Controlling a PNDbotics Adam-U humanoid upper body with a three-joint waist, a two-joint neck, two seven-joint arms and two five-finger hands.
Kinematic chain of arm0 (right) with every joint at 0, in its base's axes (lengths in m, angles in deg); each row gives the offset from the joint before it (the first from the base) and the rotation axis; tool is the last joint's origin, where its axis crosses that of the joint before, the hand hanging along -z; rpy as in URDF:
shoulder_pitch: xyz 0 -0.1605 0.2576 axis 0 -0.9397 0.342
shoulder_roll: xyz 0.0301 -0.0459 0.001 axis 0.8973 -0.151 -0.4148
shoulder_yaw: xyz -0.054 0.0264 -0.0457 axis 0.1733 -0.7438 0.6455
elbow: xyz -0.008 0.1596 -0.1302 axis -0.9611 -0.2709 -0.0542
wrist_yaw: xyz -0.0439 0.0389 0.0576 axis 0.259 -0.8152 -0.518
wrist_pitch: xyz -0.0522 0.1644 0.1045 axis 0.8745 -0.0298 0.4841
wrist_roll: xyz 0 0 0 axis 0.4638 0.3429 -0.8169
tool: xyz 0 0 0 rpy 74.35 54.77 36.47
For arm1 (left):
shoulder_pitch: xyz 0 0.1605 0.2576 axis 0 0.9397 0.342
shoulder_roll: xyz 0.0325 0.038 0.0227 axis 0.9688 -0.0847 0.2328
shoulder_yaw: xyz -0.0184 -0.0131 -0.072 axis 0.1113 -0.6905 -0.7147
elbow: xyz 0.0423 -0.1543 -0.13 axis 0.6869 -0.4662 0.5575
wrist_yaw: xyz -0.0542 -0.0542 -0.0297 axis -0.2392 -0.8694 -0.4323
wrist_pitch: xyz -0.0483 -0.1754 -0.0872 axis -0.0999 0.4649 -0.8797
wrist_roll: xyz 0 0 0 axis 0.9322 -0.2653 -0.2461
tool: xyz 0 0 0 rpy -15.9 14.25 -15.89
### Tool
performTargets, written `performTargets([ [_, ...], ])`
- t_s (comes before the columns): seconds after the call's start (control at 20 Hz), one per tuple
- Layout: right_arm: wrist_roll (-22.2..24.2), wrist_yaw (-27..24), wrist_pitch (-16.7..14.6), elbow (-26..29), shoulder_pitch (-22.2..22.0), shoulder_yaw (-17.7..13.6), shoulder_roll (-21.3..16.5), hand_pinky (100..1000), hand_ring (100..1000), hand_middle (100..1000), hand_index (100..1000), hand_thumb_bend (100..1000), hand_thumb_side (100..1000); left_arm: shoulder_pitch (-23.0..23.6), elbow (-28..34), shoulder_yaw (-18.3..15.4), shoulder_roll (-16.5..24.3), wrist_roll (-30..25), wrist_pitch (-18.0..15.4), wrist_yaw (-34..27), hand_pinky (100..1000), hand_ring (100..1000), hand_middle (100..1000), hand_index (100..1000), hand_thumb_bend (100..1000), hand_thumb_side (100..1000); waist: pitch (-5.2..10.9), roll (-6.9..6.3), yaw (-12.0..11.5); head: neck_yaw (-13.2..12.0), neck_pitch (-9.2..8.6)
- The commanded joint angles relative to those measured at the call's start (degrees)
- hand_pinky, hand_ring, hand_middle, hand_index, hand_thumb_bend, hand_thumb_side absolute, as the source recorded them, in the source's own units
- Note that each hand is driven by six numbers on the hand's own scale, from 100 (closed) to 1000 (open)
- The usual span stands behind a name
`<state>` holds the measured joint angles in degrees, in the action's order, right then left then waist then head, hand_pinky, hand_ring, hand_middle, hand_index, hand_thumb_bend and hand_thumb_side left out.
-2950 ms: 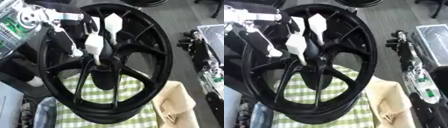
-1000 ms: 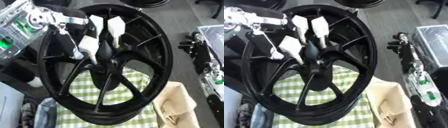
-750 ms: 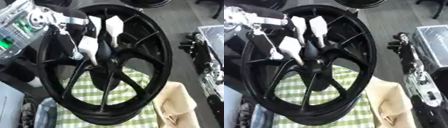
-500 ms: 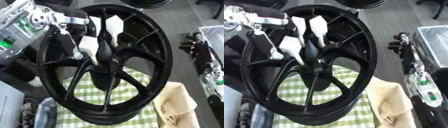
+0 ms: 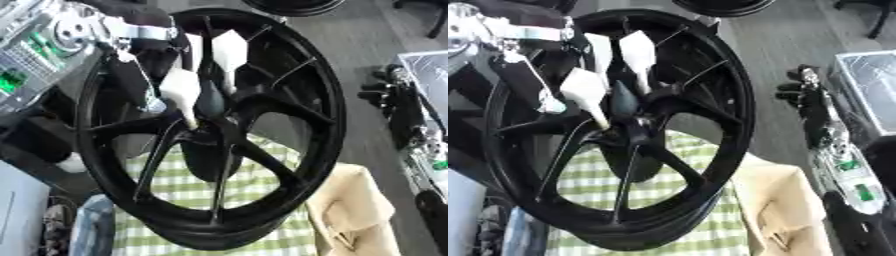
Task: Pull the pin out of the wheel hub.
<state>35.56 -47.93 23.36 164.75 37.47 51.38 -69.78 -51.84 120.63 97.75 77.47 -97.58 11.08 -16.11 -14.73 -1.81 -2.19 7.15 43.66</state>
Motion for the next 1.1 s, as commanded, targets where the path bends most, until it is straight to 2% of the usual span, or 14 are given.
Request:
performTargets([
  [0.05,0.1,0.5,0.1,0.5,0.4,-0.1,-0.6,928,711,620,824,100,941,-1.8,0.6,-0.8,0.0,0.0,0.5,0.3,494,318,304,372,399,100,0.78,0.14,0.1,-0.1,-0.56],
  [0.2,0.1,0.6,0.1,0.5,0.3,-0.1,-0.7,928,711,620,824,100,941,-2.0,1.2,-1.7,0.4,0.8,0.7,0.0,493,314,300,366,405,100,0.77,0.16,0.1,-0.1,-0.49],
  [0.65,0.0,0.7,0.1,0.5,0.0,-0.2,-0.9,928,712,620,824,100,943,-2.3,7.3,-8.2,3.7,2.2,1.5,-3.2,494,302,288,353,397,100,0.86,0.06,-0.2,-0.1,-0.4],
  [0.75,0.0,0.6,0.1,0.6,-0.1,-0.2,-1.0,928,712,620,824,100,943,-1.9,9.3,-10.5,4.3,2.8,1.7,-4.2,493,299,284,349,385,100,0.88,0.08,-0.3,-0.1,-0.36],
  [0.9,-0.2,0.6,0.0,0.7,-0.2,-0.4,-1.1,929,712,620,824,100,939,0.0,13.4,-15.8,6.4,5.8,1.8,-5.5,495,295,280,346,390,100,0.92,0.15,-0.7,0.3,-0.11],
  [1.1,-0.9,0.5,-0.3,1.0,-0.7,-1.3,-1.7,929,712,620,824,100,930,6.3,17.5,-23.1,13.0,11.4,2.2,-6.4,496,292,277,344,404,100,0.98,0.04,-1.5,1.2,0.39],
])
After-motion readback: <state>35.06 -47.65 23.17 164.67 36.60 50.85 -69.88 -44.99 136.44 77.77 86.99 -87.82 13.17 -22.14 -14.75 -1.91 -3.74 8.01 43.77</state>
